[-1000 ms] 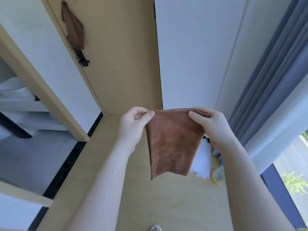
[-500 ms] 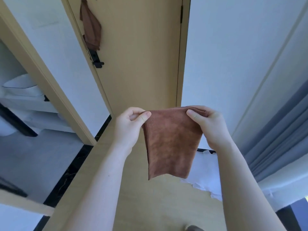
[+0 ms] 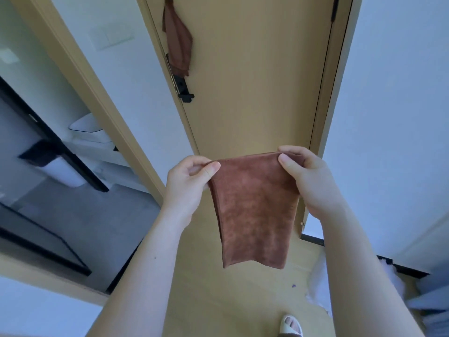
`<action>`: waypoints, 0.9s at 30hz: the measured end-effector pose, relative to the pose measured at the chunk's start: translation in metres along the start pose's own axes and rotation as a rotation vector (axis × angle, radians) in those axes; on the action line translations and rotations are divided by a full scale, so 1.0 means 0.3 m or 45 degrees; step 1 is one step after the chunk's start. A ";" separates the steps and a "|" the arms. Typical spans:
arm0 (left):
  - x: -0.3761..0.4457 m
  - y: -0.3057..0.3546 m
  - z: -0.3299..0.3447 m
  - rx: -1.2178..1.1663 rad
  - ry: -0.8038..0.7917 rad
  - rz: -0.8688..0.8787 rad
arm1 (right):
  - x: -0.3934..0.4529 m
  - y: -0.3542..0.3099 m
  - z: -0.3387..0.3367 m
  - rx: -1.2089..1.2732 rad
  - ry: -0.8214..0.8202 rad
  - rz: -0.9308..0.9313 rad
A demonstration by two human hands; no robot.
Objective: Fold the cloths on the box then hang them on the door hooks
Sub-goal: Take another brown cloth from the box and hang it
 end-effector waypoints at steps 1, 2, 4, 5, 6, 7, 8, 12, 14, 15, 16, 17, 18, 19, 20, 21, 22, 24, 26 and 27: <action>0.050 0.002 0.002 0.009 0.003 -0.003 | 0.047 0.003 -0.011 0.004 0.000 -0.004; 0.099 0.004 0.008 0.022 0.006 -0.002 | 0.094 0.008 -0.022 0.003 -0.003 -0.007; 0.191 0.000 0.024 0.041 0.020 -0.012 | 0.189 0.019 -0.044 -0.005 -0.020 -0.009; 0.231 -0.006 0.030 0.040 0.036 -0.026 | 0.235 0.021 -0.055 -0.008 -0.027 -0.004; 0.269 -0.013 0.035 0.031 0.053 -0.038 | 0.279 0.022 -0.065 -0.011 -0.031 0.002; 0.305 -0.018 0.038 0.021 0.067 -0.043 | 0.323 0.020 -0.075 -0.016 -0.033 0.004; 0.341 -0.019 0.040 0.011 0.077 -0.039 | 0.366 0.015 -0.082 -0.025 -0.036 0.004; 0.467 -0.026 0.037 -0.002 0.128 -0.033 | 0.518 0.022 -0.089 -0.056 -0.057 0.010; 0.519 -0.038 0.027 0.012 0.136 -0.039 | 0.578 0.039 -0.089 -0.049 -0.056 0.026; 0.544 -0.046 0.016 0.013 0.142 -0.037 | 0.607 0.048 -0.087 -0.043 -0.067 0.037; 0.569 -0.054 0.003 0.010 0.147 -0.036 | 0.638 0.058 -0.083 -0.035 -0.080 0.048; 0.593 -0.063 -0.012 0.005 0.152 -0.038 | 0.667 0.065 -0.076 -0.026 -0.090 0.055; 0.620 -0.074 -0.027 0.008 0.158 -0.043 | 0.698 0.071 -0.067 -0.016 -0.094 0.059; 0.647 -0.084 -0.043 0.017 0.160 -0.050 | 0.730 0.079 -0.056 -0.013 -0.095 0.064; 0.674 -0.093 -0.058 0.031 0.158 -0.059 | 0.762 0.089 -0.045 -0.017 -0.096 0.070; 0.701 -0.103 -0.072 0.045 0.153 -0.066 | 0.794 0.101 -0.032 -0.024 -0.098 0.082; 0.730 -0.113 -0.088 0.056 0.149 -0.069 | 0.826 0.114 -0.016 -0.035 -0.105 0.098; 0.793 -0.134 -0.124 0.062 0.143 -0.072 | 0.894 0.138 0.018 -0.062 -0.123 0.126; 0.866 -0.158 -0.168 0.045 0.139 -0.079 | 0.969 0.156 0.054 -0.072 -0.123 0.144; 0.905 -0.169 -0.191 0.033 0.130 -0.084 | 1.007 0.160 0.073 -0.085 -0.119 0.145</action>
Point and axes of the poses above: each hand's wrist, its own x-axis towards the middle knuckle, its own z-axis out of the palm, y = z × x, the point moved 5 cm from there along x, towards the middle knuckle, and after that the axes turned 13 degrees about -y, right-handed, at the moved point
